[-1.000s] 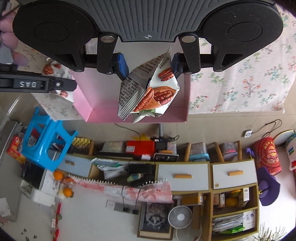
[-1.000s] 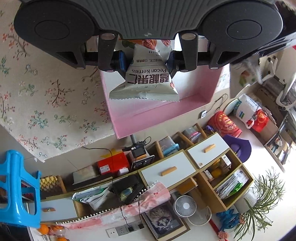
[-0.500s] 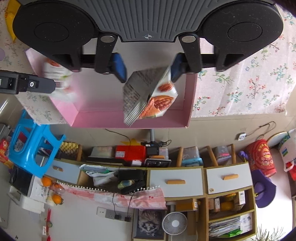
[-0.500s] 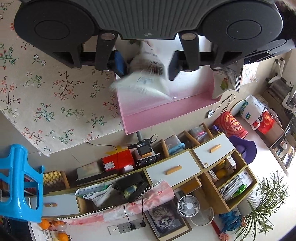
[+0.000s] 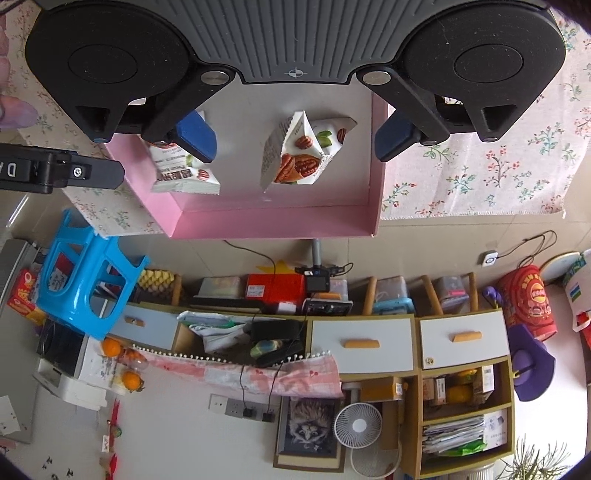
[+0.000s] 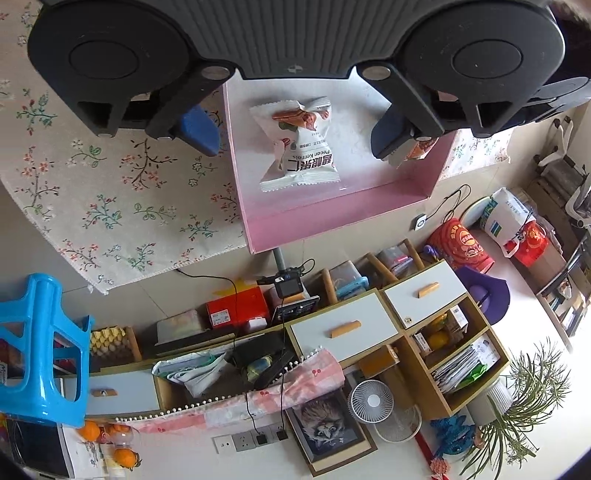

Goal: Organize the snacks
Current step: 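Withdraw both tools from the box back toward the snack pile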

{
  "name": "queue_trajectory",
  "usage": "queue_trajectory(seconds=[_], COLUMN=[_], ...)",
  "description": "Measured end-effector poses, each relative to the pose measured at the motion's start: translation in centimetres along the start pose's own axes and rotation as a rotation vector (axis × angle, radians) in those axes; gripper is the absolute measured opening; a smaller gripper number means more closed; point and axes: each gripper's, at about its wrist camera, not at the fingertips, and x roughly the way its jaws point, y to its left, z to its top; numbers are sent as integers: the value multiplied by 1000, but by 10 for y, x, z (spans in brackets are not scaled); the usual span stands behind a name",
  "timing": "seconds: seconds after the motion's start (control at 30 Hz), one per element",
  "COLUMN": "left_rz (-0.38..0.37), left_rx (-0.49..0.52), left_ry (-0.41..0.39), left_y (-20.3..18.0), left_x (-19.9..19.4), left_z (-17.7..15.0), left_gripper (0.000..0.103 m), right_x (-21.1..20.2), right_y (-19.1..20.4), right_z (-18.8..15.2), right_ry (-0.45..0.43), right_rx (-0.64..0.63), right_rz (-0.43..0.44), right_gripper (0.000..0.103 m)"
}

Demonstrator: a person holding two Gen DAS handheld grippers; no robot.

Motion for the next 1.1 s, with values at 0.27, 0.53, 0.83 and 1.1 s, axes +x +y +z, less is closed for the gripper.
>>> queue_trajectory(seconds=[0.27, 0.53, 0.83, 1.1], left_rz=[-15, -32, -29, -15], left_rx=[31, 32, 36, 43], left_ry=[-21, -8, 3, 27], left_y=[2, 11, 21, 32], left_x=[-30, -51, -74, -89], left_z=[-10, -27, -51, -74], left_gripper=[98, 98, 99, 99], right_x=[-19, -31, -47, -52], right_y=[9, 25, 43, 55], right_z=[-6, -22, -38, -54], right_ry=[-5, -1, -4, 12], right_rx=[-19, -100, -135, -145], right_rz=[-13, -28, -5, -32], right_gripper=[88, 89, 92, 94])
